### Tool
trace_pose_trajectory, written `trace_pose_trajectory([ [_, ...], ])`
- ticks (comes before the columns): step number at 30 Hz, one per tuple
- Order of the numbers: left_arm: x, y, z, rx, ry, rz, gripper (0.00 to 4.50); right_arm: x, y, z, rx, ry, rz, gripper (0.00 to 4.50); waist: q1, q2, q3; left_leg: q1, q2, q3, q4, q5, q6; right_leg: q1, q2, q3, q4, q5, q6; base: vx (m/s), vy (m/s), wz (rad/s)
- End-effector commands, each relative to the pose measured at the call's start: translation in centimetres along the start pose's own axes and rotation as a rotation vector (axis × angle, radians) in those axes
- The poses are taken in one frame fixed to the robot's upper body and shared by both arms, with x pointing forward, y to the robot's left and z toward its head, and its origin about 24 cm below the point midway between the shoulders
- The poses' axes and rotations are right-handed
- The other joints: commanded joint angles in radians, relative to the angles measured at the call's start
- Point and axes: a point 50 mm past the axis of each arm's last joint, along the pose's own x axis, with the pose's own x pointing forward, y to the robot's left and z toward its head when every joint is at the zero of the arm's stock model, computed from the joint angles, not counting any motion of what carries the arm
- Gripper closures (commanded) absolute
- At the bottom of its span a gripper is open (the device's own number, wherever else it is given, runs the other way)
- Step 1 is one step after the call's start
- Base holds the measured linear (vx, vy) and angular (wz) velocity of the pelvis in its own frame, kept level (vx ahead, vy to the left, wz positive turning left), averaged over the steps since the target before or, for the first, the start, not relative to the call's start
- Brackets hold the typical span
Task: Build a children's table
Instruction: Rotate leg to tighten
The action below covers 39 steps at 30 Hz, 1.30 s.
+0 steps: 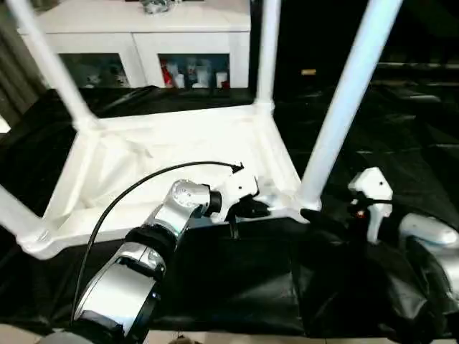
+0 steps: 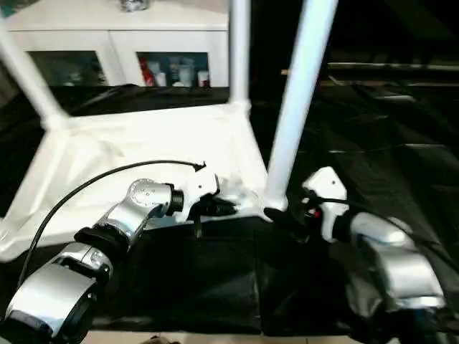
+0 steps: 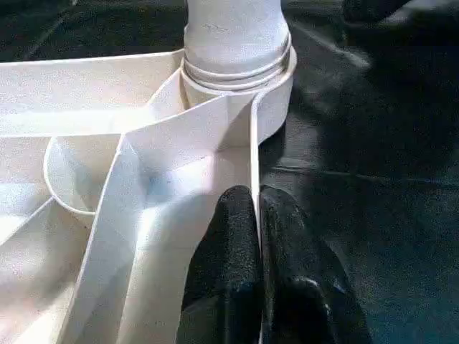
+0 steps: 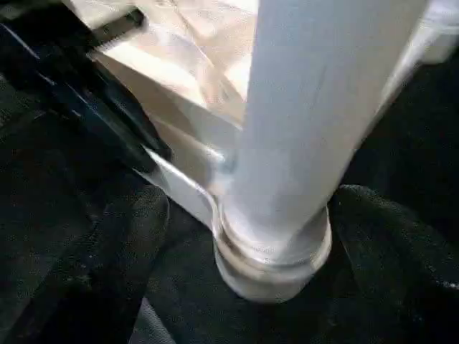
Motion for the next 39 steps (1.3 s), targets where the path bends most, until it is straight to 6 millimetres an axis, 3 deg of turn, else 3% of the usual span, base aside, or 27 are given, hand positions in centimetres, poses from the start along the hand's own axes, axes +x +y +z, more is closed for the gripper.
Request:
trace_pose_trajectory([
  [1,0.5,-0.1,1.7,0.051,-0.104,-0.030,4.50,0.0,0.7,0.6,0.010,-0.025,0.065,0.53,-0.001,-0.027,-0.058,0.018,0.040,-0.016,-0.064,-0.193,0.109,0.044,-0.050,0.025,-0.068,-0.232,-0.227,0.000,0.000,0.00],
  [9,2.4,-0.4,3.8,0.098,-0.147,-0.066,4.50,0.7,2.2,0.2,0.036,-0.041,0.132,0.53,0.007,-0.021,-0.059,0.019,0.038,-0.017,-0.063,-0.193,0.097,0.042,-0.050,0.023,-0.070,-0.261,-0.215,0.000,0.000,0.00],
  [10,2.7,-0.4,4.3,0.108,-0.154,-0.063,4.50,0.7,2.3,0.1,0.038,-0.040,0.136,0.53,0.009,-0.012,-0.060,0.020,0.038,-0.018,-0.063,-0.192,0.095,0.042,-0.051,0.023,-0.069,-0.257,-0.214,0.000,0.000,0.00],
  [15,2.8,0.1,4.6,0.101,-0.172,0.001,4.50,0.7,1.9,-1.2,0.057,-0.020,0.132,0.53,0.015,-0.014,-0.062,0.018,0.037,-0.018,-0.061,-0.186,0.103,0.043,-0.051,0.022,-0.069,-0.229,-0.217,0.000,0.000,0.00],
  [16,2.6,0.2,4.5,0.063,-0.181,-0.008,4.22,0.9,1.6,-1.9,0.065,-0.011,0.126,0.48,0.013,-0.013,-0.061,0.017,0.036,-0.018,-0.061,-0.197,0.100,0.043,-0.054,0.020,-0.070,-0.247,-0.220,0.000,0.000,0.00],
  [18,2.1,0.3,4.2,0.017,-0.208,-0.013,4.22,1.2,0.7,-3.2,0.067,0.009,0.089,0.48,0.013,-0.016,-0.062,0.017,0.033,-0.016,-0.059,-0.195,0.095,0.043,-0.053,0.018,-0.071,-0.255,-0.228,0.000,0.000,0.00],
  [19,1.8,0.4,4.1,-0.005,-0.225,-0.021,3.86,1.4,0.2,-4.0,0.068,0.018,0.062,0.46,0.014,-0.014,-0.065,0.019,0.035,-0.016,-0.058,-0.196,0.094,0.042,-0.057,0.017,-0.069,-0.249,-0.242,0.000,0.000,0.00],
  [20,1.8,0.4,4.1,-0.005,-0.225,-0.021,3.84,1.4,0.2,-4.0,0.068,0.018,0.062,0.46,0.008,-0.013,-0.062,0.011,0.035,-0.017,-0.059,-0.189,0.093,0.045,-0.055,0.015,-0.067,-0.228,-0.254,0.000,0.000,0.00],
  [21,1.3,0.4,4.0,-0.019,-0.247,-0.020,3.84,1.1,-0.4,-4.1,0.063,0.007,0.021,0.46,0.009,-0.019,-0.063,0.012,0.037,-0.016,-0.059,-0.185,0.097,0.045,-0.053,0.016,-0.067,-0.212,-0.254,0.000,0.000,0.00],
  [22,0.4,0.7,3.8,-0.037,-0.285,0.002,3.84,0.5,-1.2,-3.4,0.056,-0.029,-0.038,0.46,0.005,-0.029,-0.063,0.006,0.036,-0.017,-0.057,-0.157,0.121,0.051,-0.052,0.016,-0.055,-0.162,-0.259,0.000,0.000,0.00],
  [24,-0.2,0.8,3.7,-0.045,-0.299,0.009,3.46,0.3,-1.5,-3.0,0.057,-0.043,-0.054,0.46,0.001,-0.024,-0.064,0.003,0.033,-0.016,-0.053,-0.129,0.148,0.054,-0.051,0.015,-0.051,-0.140,-0.261,0.000,0.000,0.00],
  [28,-1.7,0.9,2.8,-0.043,-0.299,0.043,3.31,0.0,-1.6,-2.8,0.045,-0.037,-0.012,0.46,-0.001,-0.023,-0.061,0.009,0.038,-0.014,-0.054,-0.154,0.158,0.048,-0.048,0.015,-0.058,-0.196,-0.257,0.000,0.000,0.00],
  [29,-2.1,0.9,2.6,-0.047,-0.304,0.059,3.11,-0.1,-1.7,-3.0,0.039,-0.035,0.000,0.46,-0.002,-0.027,-0.061,0.011,0.037,-0.012,-0.054,-0.158,0.155,0.045,-0.045,0.015,-0.059,-0.206,-0.253,0.000,0.000,0.00],
  [31,-3.2,1.0,1.9,-0.065,-0.308,0.093,2.93,-0.3,-2.1,-3.2,0.024,-0.032,-0.008,0.46,0.000,-0.023,-0.062,0.014,0.042,-0.014,-0.056,-0.166,0.144,0.045,-0.048,0.016,-0.057,-0.215,-0.257,0.000,0.000,0.00],
  [34,-4.7,0.8,1.1,-0.094,-0.299,0.112,2.93,-0.8,-2.4,-3.1,0.029,-0.051,0.013,0.46,-0.002,-0.022,-0.060,0.016,0.042,-0.012,-0.059,-0.183,0.129,0.043,-0.043,0.017,-0.057,-0.209,-0.262,0.000,0.000,0.00],
  [35,-5.3,0.6,0.7,-0.107,-0.293,0.113,2.93,-1.0,-2.3,-2.9,0.030,-0.062,0.033,0.46,0.000,-0.015,-0.060,0.017,0.043,-0.013,-0.060,-0.188,0.128,0.043,-0.045,0.018,-0.057,-0.212,-0.262,0.000,0.000,0.00],
  [39,-6.8,0.0,0.1,-0.147,-0.302,0.122,2.93,-2.2,-1.4,-1.9,0.058,-0.081,0.142,0.46,0.004,-0.014,-0.060,0.019,0.047,-0.013,-0.061,-0.181,0.136,0.047,-0.043,0.021,-0.053,-0.173,-0.265,0.000,0.000,0.00],
])
